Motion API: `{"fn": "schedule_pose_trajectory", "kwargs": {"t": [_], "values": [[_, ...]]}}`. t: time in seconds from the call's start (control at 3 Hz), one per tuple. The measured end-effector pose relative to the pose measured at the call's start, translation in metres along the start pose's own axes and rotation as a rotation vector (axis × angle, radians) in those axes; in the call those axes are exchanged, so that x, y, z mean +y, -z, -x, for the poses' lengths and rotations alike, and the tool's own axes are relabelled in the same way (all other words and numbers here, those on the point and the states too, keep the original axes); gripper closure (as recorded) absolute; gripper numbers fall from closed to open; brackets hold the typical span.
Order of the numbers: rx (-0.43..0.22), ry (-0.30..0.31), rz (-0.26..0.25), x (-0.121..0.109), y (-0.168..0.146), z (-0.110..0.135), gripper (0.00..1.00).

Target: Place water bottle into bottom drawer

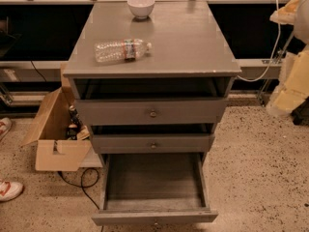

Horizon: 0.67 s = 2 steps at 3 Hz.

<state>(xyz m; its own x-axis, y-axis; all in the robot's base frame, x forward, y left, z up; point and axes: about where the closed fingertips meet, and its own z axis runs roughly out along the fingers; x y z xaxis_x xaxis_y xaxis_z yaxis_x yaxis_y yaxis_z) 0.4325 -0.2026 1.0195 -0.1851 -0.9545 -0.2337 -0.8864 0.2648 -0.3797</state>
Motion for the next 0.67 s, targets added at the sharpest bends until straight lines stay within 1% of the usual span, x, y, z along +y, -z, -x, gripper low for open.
{"fn": "schedule_pose_trajectory", "kwargs": {"t": [0.33, 0.67], "values": [[-0.002, 0.0, -0.003, -0.0002, 0.0009, 0.0008, 0.0], [-0.035, -0.007, -0.016, -0.009, -0.0066, 0.0078, 0.0]]}}
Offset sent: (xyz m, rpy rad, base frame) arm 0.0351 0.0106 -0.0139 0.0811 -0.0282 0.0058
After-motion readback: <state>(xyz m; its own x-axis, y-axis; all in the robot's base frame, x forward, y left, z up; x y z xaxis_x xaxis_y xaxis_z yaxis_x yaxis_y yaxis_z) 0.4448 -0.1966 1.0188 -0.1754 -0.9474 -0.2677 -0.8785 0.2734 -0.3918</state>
